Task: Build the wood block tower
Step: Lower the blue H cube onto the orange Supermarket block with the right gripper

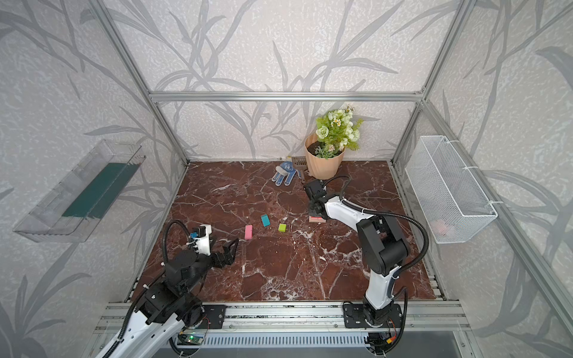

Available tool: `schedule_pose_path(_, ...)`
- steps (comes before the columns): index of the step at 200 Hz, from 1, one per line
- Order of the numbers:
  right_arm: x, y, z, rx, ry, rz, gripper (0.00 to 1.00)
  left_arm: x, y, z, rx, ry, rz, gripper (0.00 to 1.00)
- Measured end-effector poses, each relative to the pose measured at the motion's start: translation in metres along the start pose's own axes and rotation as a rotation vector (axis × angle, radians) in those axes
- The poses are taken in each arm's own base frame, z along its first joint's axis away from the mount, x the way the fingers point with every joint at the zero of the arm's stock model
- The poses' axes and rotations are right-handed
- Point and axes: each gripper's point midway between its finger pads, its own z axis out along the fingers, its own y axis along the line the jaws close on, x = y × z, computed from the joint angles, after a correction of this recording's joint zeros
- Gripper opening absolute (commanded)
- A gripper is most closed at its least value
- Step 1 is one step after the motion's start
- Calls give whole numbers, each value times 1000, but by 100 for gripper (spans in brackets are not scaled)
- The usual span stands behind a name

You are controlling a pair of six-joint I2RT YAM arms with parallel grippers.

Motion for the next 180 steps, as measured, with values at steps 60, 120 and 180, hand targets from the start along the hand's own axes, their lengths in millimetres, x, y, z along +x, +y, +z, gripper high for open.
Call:
schedule_pose_path(60, -8, 2, -6, -9, -18, 1, 15, 0, 0, 0, 0, 0, 0, 99)
schedule_pose_path(120, -26, 10, -9, -24, -49, 6, 15, 0, 0, 0, -1, 0, 0, 99)
schedule_pose_path(180, -20, 11, 3, -9, -20, -4, 15, 0, 0, 0, -3, -1, 0, 99)
